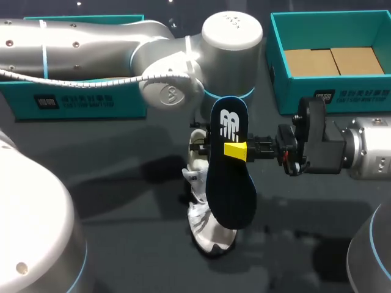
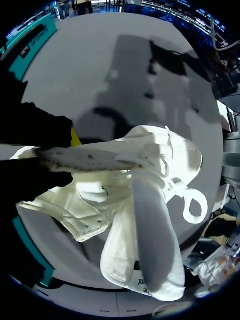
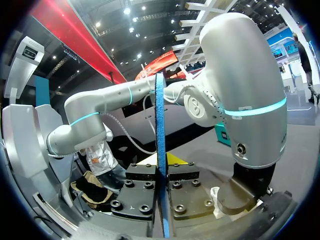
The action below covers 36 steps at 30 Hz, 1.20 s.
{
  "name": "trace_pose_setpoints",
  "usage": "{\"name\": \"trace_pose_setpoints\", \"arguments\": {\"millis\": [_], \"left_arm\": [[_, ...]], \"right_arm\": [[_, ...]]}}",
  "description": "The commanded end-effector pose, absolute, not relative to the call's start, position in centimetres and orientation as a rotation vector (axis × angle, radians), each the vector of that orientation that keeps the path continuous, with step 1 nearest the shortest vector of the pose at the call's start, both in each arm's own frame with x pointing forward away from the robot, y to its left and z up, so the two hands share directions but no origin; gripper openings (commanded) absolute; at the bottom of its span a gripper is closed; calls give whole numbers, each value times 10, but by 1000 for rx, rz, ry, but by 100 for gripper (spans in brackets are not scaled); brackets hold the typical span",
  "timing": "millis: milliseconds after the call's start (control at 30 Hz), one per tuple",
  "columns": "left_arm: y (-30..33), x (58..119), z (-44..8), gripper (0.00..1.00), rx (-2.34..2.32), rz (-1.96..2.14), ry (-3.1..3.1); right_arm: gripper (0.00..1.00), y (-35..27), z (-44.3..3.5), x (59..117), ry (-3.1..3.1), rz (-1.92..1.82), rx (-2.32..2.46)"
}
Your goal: Take the shoe out of the shoebox, open the shoe tongue, remove and reinsert the insole, then place the shoe into the shoebox
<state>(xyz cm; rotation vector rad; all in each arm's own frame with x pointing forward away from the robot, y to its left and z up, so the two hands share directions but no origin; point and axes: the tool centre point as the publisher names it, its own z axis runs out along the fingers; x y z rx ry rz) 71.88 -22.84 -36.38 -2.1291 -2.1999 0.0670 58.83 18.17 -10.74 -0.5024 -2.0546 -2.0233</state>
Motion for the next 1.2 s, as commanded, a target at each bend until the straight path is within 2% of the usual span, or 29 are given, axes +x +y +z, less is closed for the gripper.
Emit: {"name": "trace_pose_setpoints", "arguments": {"millis": [33,500,600,700,800,867,1200], "left_arm": [[-236,719,-370,0,-2124,56,-2192],[-245,721,-382,0,-2135,37,-2161],[-246,722,-380,29,-2141,41,-2157],[-244,722,-374,48,-2159,45,-2164],[-242,725,-365,84,-2169,55,-2195],[-239,726,-357,100,-2181,64,-2210],[-223,731,-288,100,-2355,277,-2311]], "right_arm": [[0,183,-108,587,-2057,-2024,-507],[0,183,-108,587,-2057,-2024,-507],[0,183,-108,587,-2057,-2024,-507],[0,183,-108,587,-2057,-2024,-507],[0,183,-108,587,-2057,-2024,-507],[0,183,-108,587,-2057,-2024,-507],[0,183,-108,587,-2057,-2024,-507]]}}
